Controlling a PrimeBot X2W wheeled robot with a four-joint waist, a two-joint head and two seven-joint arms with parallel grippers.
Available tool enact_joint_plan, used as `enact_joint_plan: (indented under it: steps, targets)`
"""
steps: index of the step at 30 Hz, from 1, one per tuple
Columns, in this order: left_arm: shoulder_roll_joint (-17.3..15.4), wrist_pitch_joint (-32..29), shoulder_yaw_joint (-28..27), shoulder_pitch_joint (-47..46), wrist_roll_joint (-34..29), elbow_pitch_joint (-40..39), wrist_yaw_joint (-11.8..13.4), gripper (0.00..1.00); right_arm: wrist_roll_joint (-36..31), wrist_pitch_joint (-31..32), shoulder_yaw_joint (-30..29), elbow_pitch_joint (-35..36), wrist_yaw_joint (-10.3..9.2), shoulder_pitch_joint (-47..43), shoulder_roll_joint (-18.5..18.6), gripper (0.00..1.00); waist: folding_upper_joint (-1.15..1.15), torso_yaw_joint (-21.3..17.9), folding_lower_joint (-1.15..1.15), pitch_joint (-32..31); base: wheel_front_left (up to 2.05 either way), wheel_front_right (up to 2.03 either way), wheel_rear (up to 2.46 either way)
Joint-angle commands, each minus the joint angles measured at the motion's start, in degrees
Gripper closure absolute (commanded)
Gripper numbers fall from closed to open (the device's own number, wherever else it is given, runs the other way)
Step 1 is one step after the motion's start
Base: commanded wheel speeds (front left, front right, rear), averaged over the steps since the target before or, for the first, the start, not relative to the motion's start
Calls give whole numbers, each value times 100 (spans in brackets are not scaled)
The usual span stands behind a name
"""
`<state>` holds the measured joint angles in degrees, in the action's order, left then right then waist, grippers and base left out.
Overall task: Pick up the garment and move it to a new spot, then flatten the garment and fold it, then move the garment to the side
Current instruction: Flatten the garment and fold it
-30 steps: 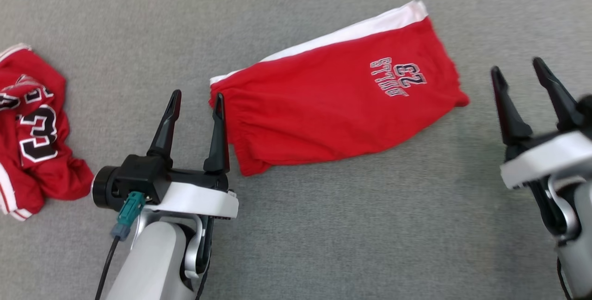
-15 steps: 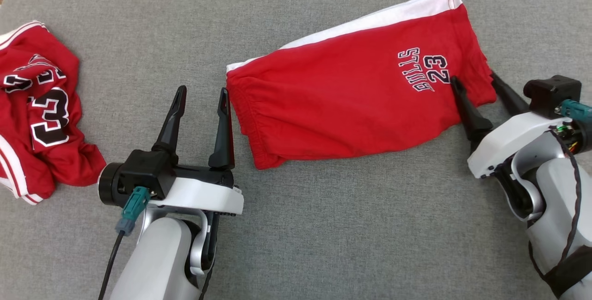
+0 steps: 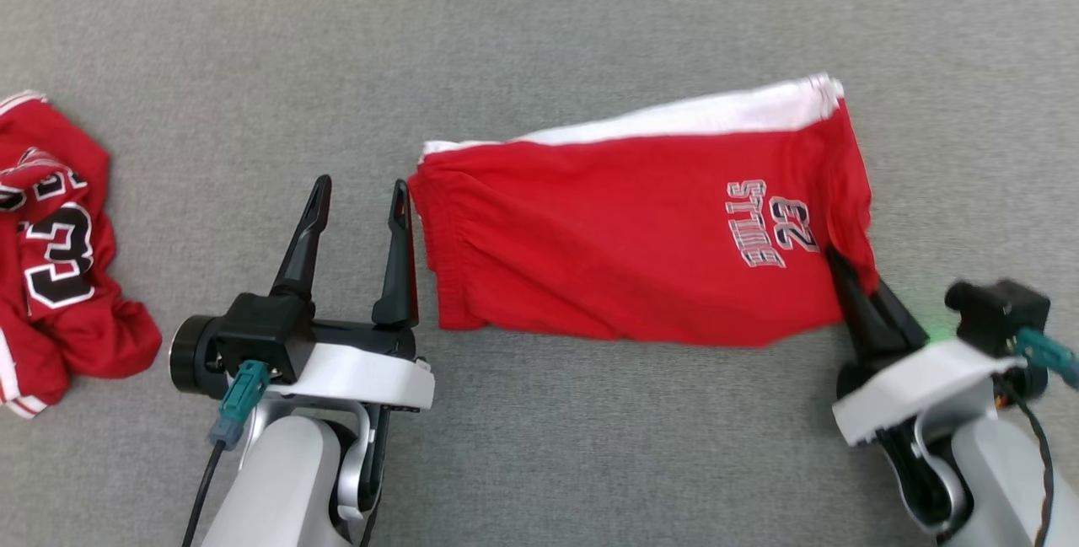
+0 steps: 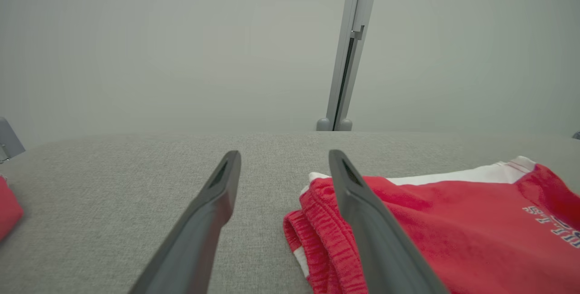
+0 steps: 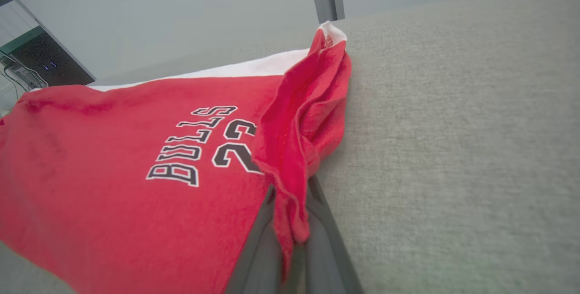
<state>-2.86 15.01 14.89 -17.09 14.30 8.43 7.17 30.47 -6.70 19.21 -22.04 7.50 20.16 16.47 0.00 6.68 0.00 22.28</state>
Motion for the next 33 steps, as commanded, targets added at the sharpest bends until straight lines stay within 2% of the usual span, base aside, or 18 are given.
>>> enact_joint_plan:
  steps: [1, 6, 11, 17, 21, 27, 33]
  targets:
    - [-64, 25, -48, 76, -17, 25, -34, 0, 48, -56, -136, 42, -2, -372, -38, 100, 0, -173, 0, -164, 0, 0, 0]
    - [-107, 25, -27, 177, -34, 105, -85, 0, 63, -55, -584, 354, -2, -942, -240, 100, 0, -351, 0, -316, 0, 0, 0]
    - [-123, 24, -2, 193, -33, 138, -96, 0, -17, 66, -859, 516, -2, -1145, -401, 100, 0, -424, 0, -332, 0, 0, 0]
    - [-148, 24, 33, 179, -40, 160, -78, 0, -173, 174, -1077, 721, -2, -1153, -494, 100, 0, -435, 0, -346, 0, 0, 0]
    - [-143, 20, 22, 183, 35, 182, -46, 0, -428, 339, -1088, 1189, -1, -950, -508, 100, 0, -362, 0, -400, 0, 0, 0]
    - [-125, 22, 33, 184, 73, 153, -5, 0, -727, 828, -561, 1860, -1, -424, -712, 100, 0, -221, 0, -473, 0, 0, 0]
    - [-96, 23, 68, 176, 173, 167, 0, 0, -723, 1174, 628, 1683, -1, 187, -1076, 100, 0, -6, 0, -468, 0, 0, 0]
